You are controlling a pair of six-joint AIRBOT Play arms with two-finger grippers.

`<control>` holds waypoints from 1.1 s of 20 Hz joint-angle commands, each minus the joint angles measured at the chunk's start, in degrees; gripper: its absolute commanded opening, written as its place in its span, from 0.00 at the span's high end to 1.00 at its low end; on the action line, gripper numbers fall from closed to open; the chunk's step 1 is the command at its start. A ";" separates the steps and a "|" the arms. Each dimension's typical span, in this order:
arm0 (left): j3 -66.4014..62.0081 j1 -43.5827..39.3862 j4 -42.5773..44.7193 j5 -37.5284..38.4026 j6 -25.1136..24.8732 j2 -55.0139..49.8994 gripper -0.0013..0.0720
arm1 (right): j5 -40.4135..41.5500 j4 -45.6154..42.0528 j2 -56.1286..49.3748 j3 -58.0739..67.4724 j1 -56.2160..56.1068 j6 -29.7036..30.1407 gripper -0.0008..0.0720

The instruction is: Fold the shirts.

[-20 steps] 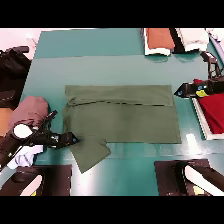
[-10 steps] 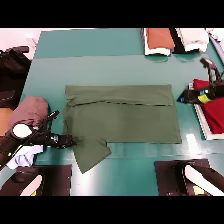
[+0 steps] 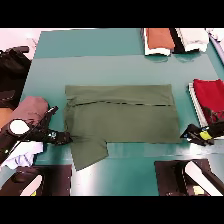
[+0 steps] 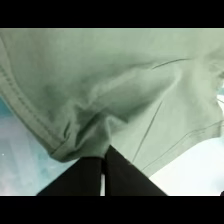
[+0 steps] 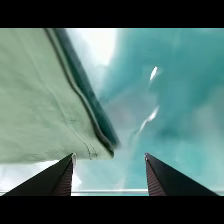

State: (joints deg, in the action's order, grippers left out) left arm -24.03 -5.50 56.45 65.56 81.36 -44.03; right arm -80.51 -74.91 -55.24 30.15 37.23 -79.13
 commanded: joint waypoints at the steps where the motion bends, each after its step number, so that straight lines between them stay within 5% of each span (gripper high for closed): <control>1: -0.31 0.00 0.24 -0.63 0.00 0.04 0.95 | 3.28 6.82 -3.06 -3.93 1.77 1.60 0.29; 4: -0.31 0.00 0.20 -0.85 0.02 0.04 0.95 | 5.18 12.41 -4.22 -3.93 1.77 2.78 0.30; 6: -0.31 0.00 0.22 -1.25 0.02 0.04 0.95 | 4.94 12.26 -4.00 -3.93 1.03 4.09 0.52; 7: -0.33 0.00 0.22 -1.22 0.04 0.04 0.95 | 4.96 12.26 -3.21 -3.91 -0.15 4.26 0.53; 9: -1.53 0.00 1.68 0.92 0.31 0.04 0.96 | 5.14 12.24 -0.20 -3.76 -3.43 5.73 0.95; 17: -7.30 0.00 8.98 13.86 5.75 10.67 0.96 | -5.62 -0.70 13.81 7.43 -12.50 3.96 0.96; 22: -13.38 0.00 8.55 8.57 4.92 6.45 0.96 | -4.87 -1.14 10.14 15.15 -12.52 2.47 0.96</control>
State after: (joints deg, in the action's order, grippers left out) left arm -33.91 -5.54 64.47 77.08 86.46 -35.94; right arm -85.14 -74.59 -43.13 41.06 25.04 -75.90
